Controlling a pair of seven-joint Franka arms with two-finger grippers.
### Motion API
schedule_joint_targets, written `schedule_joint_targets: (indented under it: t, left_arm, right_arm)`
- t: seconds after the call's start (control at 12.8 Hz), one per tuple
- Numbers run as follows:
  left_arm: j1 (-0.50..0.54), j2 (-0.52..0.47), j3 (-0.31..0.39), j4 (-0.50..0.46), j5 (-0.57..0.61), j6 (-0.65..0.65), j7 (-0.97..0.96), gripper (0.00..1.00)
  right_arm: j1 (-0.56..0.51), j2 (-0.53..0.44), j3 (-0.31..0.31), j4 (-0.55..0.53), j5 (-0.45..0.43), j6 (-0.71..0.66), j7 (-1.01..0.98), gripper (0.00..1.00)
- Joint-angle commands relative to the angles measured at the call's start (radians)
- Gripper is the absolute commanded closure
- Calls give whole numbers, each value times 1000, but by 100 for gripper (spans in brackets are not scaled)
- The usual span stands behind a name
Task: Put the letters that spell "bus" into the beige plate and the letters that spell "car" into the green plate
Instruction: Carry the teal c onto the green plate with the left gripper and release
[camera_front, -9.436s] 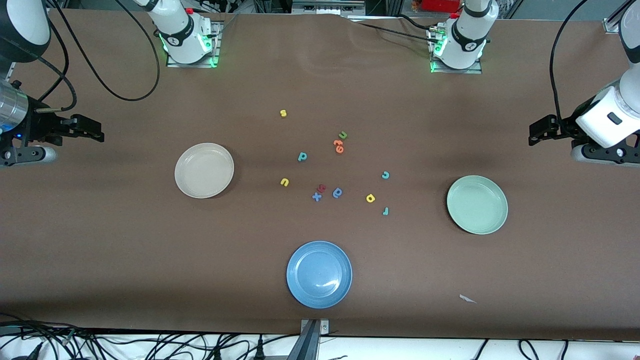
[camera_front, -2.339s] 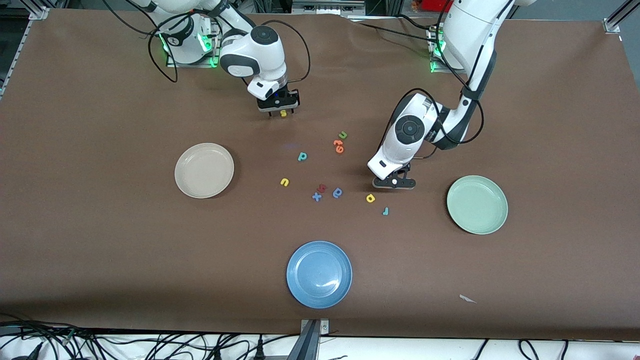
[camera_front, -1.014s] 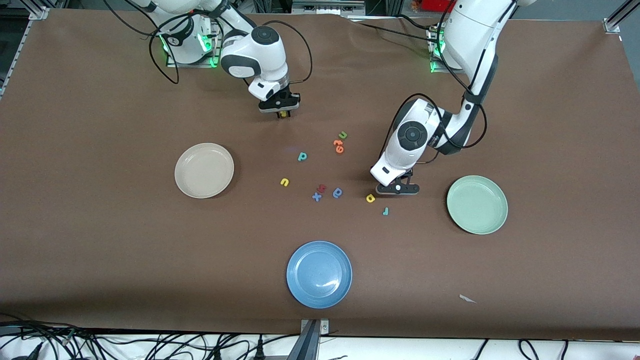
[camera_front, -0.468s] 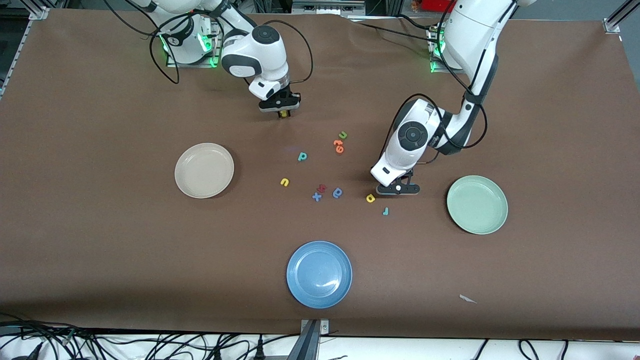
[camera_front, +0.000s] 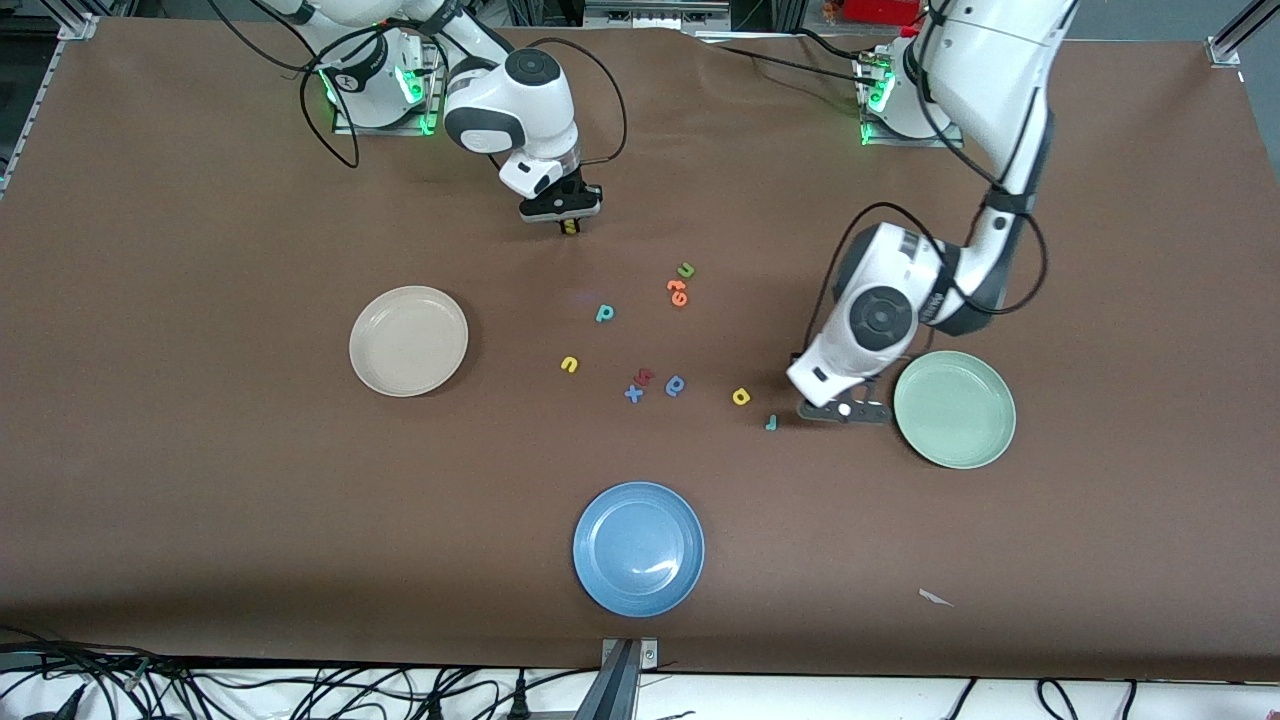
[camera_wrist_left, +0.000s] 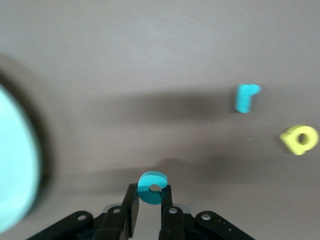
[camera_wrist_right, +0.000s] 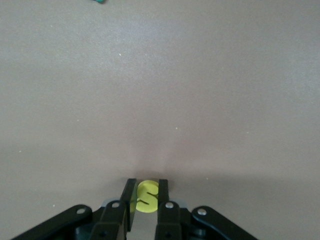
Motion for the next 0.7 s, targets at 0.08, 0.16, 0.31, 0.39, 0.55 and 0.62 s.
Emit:
schedule_joint_targets:
  t: [0.08,0.16,0.31,0.39,0.55,0.62]
  left_arm:
    - [176,-16,-5,12,23,-38,276,87]
    - [217,-16,1,12,55,-38,328,86]
    - [270,-17,-2,12,149,-36,368,75]
    - [265,-16,-2,12,178,-38,368,31]
    - [255,-16,-13,18,162,-36,298,0]
    - [251,-16,-28,30,127,-36,208,0]
  right_arm:
    - [2,2,2,5,-33,15,38,100]
    - [2,-8,2,6,-30,15,38,100]
    - [0,-21,0,6,-30,14,36,100]
    - [-1,-23,0,6,-30,14,35,100]
    - [-9,-63,0,5,-27,11,17,100]
    - [-23,-87,-1,2,-26,9,10,100]
